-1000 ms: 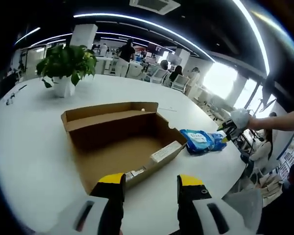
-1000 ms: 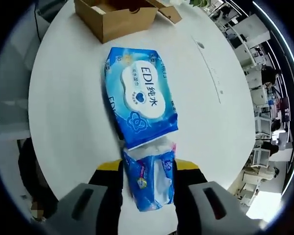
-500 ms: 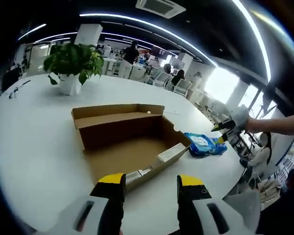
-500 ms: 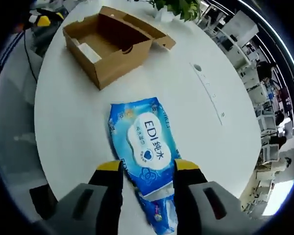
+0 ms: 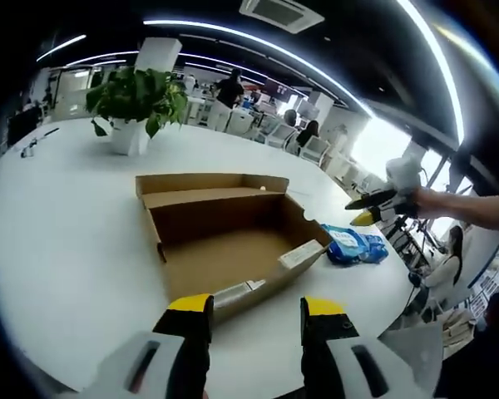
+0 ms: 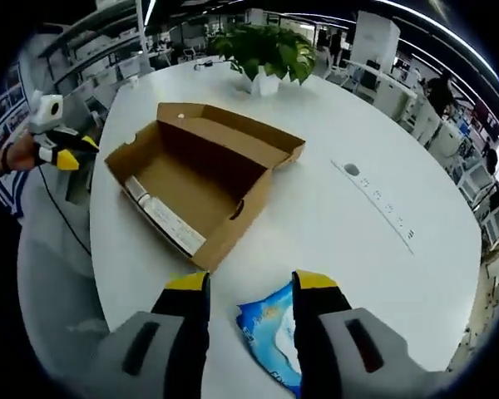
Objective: Operate the shoe box by opening the lid, removing the specified soft item, and placing it in the target area until the item is outside and the box remains undamaged.
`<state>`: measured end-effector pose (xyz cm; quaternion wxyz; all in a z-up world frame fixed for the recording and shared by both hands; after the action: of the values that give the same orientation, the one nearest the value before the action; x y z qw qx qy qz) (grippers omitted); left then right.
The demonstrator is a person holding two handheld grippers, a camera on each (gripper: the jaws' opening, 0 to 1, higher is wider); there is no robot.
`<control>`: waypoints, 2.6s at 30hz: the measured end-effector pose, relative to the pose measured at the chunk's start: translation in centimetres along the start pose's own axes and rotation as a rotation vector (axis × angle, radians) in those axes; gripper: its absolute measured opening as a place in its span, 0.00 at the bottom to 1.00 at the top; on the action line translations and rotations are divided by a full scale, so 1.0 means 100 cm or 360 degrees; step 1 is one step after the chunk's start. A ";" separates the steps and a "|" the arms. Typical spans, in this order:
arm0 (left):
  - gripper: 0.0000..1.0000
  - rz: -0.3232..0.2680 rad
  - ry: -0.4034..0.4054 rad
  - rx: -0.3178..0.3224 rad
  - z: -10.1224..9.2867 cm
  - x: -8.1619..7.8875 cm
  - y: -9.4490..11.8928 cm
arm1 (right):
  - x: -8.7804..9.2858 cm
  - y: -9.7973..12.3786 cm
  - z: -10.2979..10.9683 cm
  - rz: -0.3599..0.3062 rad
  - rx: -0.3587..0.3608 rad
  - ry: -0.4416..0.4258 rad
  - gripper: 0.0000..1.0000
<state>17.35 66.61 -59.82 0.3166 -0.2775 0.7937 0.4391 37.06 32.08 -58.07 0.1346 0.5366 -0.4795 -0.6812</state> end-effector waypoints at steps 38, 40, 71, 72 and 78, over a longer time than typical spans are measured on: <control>0.42 -0.0043 0.0101 -0.0081 0.016 0.002 0.001 | -0.039 -0.064 0.037 0.0094 -0.0277 0.0249 0.35; 0.42 -0.0048 0.0112 -0.0096 0.018 0.003 0.003 | -0.038 -0.069 0.037 0.0126 -0.0299 0.0272 0.36; 0.45 -0.0108 0.0145 -0.0166 0.027 0.008 0.017 | -0.057 -0.126 0.046 0.0410 -0.0609 0.0563 0.56; 0.45 -0.0104 0.0138 -0.0160 0.026 0.008 0.016 | -0.056 -0.127 0.047 0.0420 -0.0623 0.0572 0.57; 0.46 -0.0089 0.0119 -0.0129 0.024 0.007 0.010 | -0.059 -0.126 0.045 0.0393 -0.0543 0.0623 0.65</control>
<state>16.79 69.03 -60.77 0.2875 -0.3284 0.7785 0.4510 39.72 44.86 -64.72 0.3948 0.5649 -0.3847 -0.6140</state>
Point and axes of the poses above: the point that each gripper's makers call its tool centre point, and the gripper's own axes: y roughly backward along the fingers, z roughly to its left, x roughly out of its underside, the point moved 10 cm from there along y, roughly backward along the fingers, and after that the axes turned 3 degrees about x, right-handed, at the moved point
